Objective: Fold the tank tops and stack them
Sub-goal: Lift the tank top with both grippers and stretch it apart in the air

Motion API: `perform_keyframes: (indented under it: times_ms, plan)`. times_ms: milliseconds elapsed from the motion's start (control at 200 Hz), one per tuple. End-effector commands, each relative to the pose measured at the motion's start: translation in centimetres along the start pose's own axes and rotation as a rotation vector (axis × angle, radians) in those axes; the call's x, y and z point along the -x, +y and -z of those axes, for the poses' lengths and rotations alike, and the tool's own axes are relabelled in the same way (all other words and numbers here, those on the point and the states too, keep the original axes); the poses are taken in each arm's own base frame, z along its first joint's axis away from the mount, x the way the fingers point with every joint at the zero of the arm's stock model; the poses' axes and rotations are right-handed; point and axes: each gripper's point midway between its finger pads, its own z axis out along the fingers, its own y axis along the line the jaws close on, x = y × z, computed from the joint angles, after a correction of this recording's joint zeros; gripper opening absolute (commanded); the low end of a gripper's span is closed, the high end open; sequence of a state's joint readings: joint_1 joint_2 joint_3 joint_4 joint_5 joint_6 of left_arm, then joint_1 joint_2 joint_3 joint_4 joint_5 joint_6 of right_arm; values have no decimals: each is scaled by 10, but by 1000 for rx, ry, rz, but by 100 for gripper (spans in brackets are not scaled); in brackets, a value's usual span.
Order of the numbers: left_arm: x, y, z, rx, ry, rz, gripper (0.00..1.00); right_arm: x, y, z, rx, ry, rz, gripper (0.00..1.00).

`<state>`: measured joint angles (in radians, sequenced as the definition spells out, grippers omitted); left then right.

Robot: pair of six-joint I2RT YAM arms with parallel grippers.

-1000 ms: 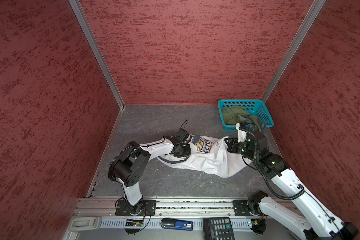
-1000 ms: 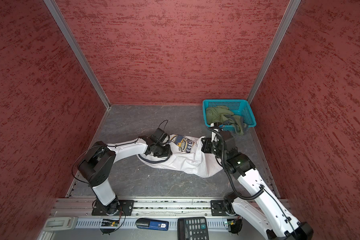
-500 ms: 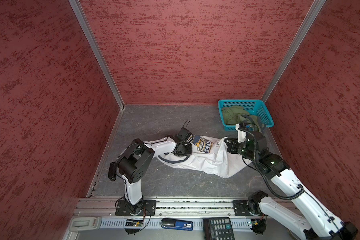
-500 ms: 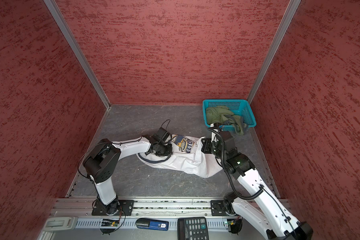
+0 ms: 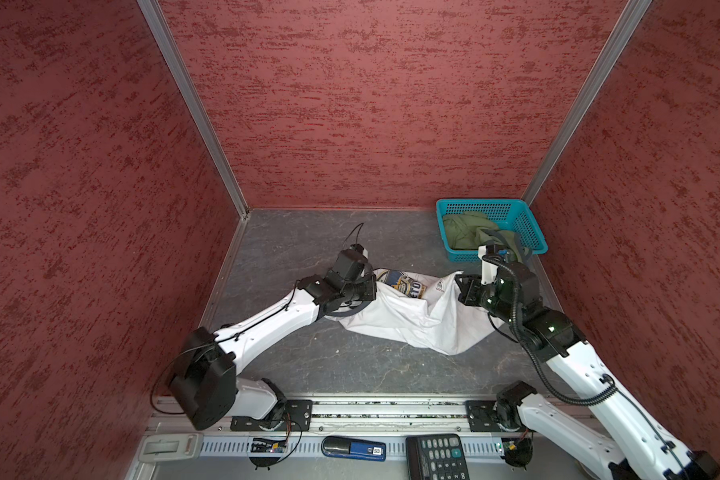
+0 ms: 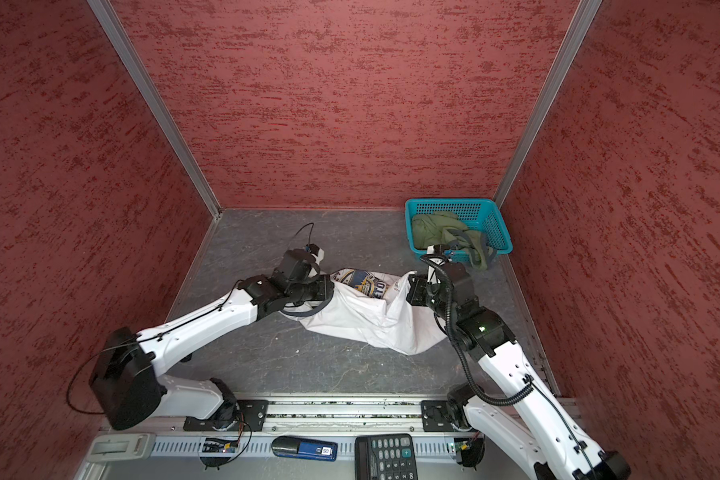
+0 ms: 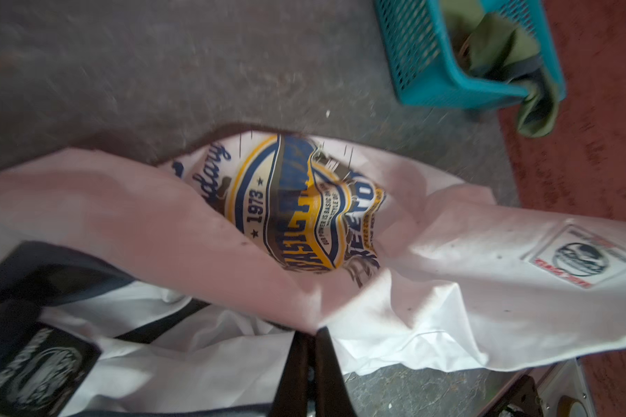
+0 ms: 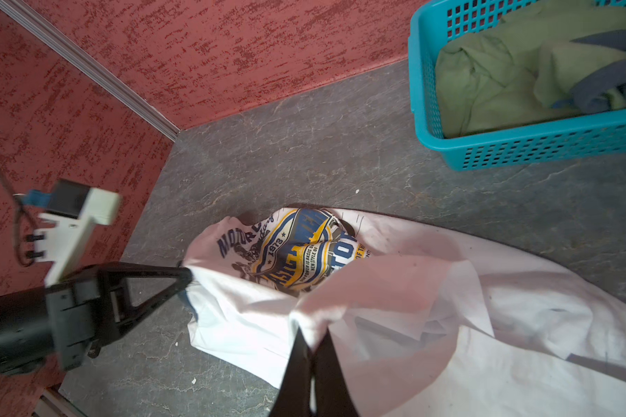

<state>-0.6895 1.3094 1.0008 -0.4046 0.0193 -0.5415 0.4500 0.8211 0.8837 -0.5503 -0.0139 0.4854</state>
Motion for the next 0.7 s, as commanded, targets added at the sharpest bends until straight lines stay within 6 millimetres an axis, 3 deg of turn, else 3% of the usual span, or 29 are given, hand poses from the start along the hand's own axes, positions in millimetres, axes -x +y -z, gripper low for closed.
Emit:
perform_keyframes:
  times_ms: [0,140,316,556,626,696]
  plan:
    - [25,17,38,55,-134,-21,0,32,14,24,26,-103,22,0]
    - [52,32,97,45,-268,19,0,51,31,41,90,-162,46,0]
    - [80,42,170,49,-444,35,0,72,68,60,251,-208,65,0]
    - [99,38,290,68,-729,-1,0,98,102,98,402,-281,70,0]
    - [101,37,301,81,-752,-14,0,101,106,105,432,-304,64,0]
    - [103,45,281,133,-684,-4,0,101,109,102,456,-313,57,0]
